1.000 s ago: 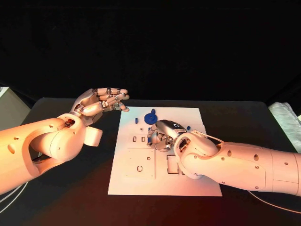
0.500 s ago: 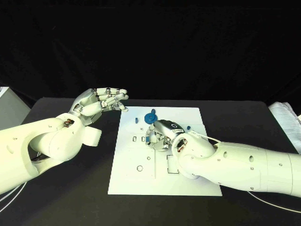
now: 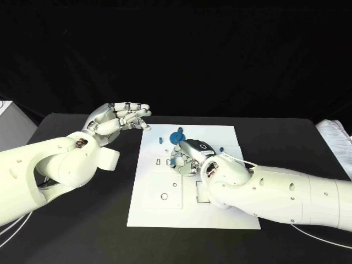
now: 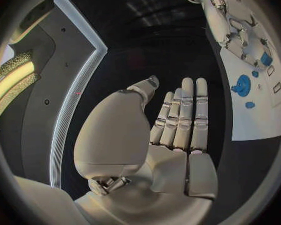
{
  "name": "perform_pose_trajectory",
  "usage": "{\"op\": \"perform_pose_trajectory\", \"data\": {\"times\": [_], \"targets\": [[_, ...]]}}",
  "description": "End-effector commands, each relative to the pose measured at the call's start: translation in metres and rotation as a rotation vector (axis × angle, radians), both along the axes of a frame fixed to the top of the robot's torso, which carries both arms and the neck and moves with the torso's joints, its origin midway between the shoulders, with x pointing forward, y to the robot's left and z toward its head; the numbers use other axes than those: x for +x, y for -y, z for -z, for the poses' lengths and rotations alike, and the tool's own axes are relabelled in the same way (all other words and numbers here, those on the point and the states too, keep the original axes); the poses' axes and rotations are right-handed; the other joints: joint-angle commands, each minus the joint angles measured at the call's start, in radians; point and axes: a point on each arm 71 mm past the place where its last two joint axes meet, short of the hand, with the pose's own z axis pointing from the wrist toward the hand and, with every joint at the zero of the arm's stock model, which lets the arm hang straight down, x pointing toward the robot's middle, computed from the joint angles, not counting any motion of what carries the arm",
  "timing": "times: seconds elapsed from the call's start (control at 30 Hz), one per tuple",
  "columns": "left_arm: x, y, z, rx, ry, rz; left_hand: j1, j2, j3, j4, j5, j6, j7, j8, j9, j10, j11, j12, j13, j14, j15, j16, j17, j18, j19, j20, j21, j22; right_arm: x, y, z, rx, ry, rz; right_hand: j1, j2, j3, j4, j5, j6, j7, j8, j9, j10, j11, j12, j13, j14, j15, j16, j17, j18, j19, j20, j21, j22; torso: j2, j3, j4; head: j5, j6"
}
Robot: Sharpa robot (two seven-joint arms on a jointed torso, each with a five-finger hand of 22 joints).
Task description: Assemble the parts on the task board
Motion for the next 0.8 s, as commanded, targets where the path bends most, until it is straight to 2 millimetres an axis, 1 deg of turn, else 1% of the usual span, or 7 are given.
{"op": "perform_pose_trajectory", "data": {"times": [0.03,0.37,0.5,0.6,0.67,0.7,0.8], "targets": [[-0.0009,0.0020,-0.0012,-0.005,0.007,0.021,-0.010,0.004,0.007,-0.001,-0.007,0.002,0.013,0.001,0.001,0.005,0.004,-0.003,0.002,-0.005,-0.002,0.005,-0.001,0.017,-0.007,0.001,0.006,0.001,-0.0002,0.0001,0.0037,-0.023,0.003,-0.008,-0.007,-0.007,0.005,-0.002,0.003,0.000,-0.001,0.002,0.002,0.051,0.000,-0.004,0.203,0.106,0.002,0.006,0.263,-0.014,0.105,0.002,0.004,0.263,0.000,-0.0002,-0.0007,-0.001,0.000],[-0.0011,0.0012,-0.0011,-0.004,0.006,0.021,-0.010,0.004,0.007,-0.001,-0.007,0.002,0.013,0.001,0.001,0.005,0.004,-0.003,0.002,-0.005,-0.002,0.005,-0.001,0.017,-0.007,0.001,0.006,0.001,0.0000,0.0001,0.0061,-0.029,-0.006,-0.008,-0.021,-0.023,0.003,-0.002,-0.002,-0.015,0.005,-0.003,-0.001,0.045,0.005,-0.013,0.195,0.106,0.005,0.006,0.263,-0.014,0.105,0.004,0.004,0.263,0.000,-0.0001,0.0002,-0.001,-0.004],[-0.0011,0.0011,-0.0011,-0.004,0.005,0.021,-0.010,0.004,0.007,-0.001,-0.007,0.002,0.013,0.001,0.001,0.005,0.004,-0.003,0.002,-0.005,-0.002,0.005,-0.001,0.017,-0.007,0.001,0.006,0.001,-0.0002,-0.0001,0.0063,-0.030,-0.008,-0.008,-0.026,-0.031,0.002,-0.002,-0.004,-0.023,0.008,-0.007,-0.003,0.041,0.007,-0.017,0.191,0.106,0.007,0.006,0.263,-0.014,0.105,0.005,0.004,0.263,0.000,-0.0001,0.0003,0.000,-0.004],[-0.0011,0.0008,-0.0011,-0.004,0.005,0.021,-0.010,0.004,0.007,-0.001,-0.007,0.002,0.013,0.001,0.001,0.005,0.004,-0.003,0.002,-0.005,-0.002,0.005,-0.001,0.017,-0.007,0.001,0.006,0.001,-0.0001,0.0002,0.0067,-0.033,-0.011,-0.007,-0.031,-0.038,0.001,-0.002,-0.006,-0.030,0.011,-0.010,-0.005,0.037,0.010,-0.022,0.187,0.106,0.009,0.006,0.263,-0.014,0.105,0.007,0.004,0.263,0.000,0.0003,-0.0011,0.001,-0.004],[-0.0010,0.0007,-0.0010,-0.003,0.005,0.021,-0.010,0.004,0.007,-0.001,-0.007,0.002,0.013,0.001,0.001,0.005,0.004,-0.003,0.002,-0.005,-0.002,0.005,-0.001,0.017,-0.007,0.001,0.006,0.001,0.0001,0.0006,0.0069,-0.034,-0.011,-0.006,-0.031,-0.038,0.001,-0.002,-0.006,-0.030,0.011,-0.010,-0.005,0.037,0.010,-0.022,0.187,0.106,0.009,0.006,0.263,-0.014,0.105,0.007,0.004,0.263,0.000,0.0001,-0.0013,0.001,-0.004],[-0.0010,0.0007,-0.0010,-0.003,0.005,0.021,-0.010,0.004,0.007,-0.001,-0.007,0.002,0.013,0.001,0.001,0.005,0.004,-0.003,0.002,-0.005,-0.002,0.005,-0.001,0.017,-0.007,0.001,0.006,0.001,0.0001,0.0007,0.0069,-0.034,-0.012,-0.006,-0.033,-0.044,0.000,-0.002,-0.008,-0.036,0.013,-0.014,-0.007,0.034,0.012,-0.025,0.185,0.106,0.011,0.006,0.263,-0.014,0.105,0.008,0.004,0.263,0.000,0.0000,-0.0010,0.001,-0.004],[-0.0010,0.0005,-0.0010,-0.003,0.004,0.020,-0.010,0.004,0.007,-0.001,-0.007,0.002,0.013,0.001,0.001,0.005,0.004,-0.003,0.002,-0.005,-0.002,0.005,-0.001,0.017,-0.007,0.001,0.006,0.001,0.0002,0.0010,0.0069,-0.034,-0.011,-0.005,-0.036,-0.049,-0.001,-0.002,-0.009,-0.045,0.017,-0.019,-0.010,0.030,0.015,-0.031,0.180,0.106,0.013,0.006,0.263,-0.014,0.105,0.011,0.004,0.263,0.000,-0.0002,-0.0010,0.001,-0.003]]}}
